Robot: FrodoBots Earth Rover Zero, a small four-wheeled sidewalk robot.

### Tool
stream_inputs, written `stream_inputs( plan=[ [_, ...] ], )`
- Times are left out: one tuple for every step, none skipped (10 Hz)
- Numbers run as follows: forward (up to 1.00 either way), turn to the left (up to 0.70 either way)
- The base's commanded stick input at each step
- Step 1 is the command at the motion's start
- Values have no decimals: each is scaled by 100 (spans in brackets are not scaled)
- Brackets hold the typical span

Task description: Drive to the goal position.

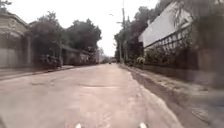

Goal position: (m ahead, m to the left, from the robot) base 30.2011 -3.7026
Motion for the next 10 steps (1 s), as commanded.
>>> stream_inputs(
  plan=[
    [85, 0],
    [85, -3],
    [85, -13],
    [85, -27],
    [85, -34],
    [85, -34],
    [85, -20],
    [85, -2],
    [85, 0],
    [85, 0]
  ],
)
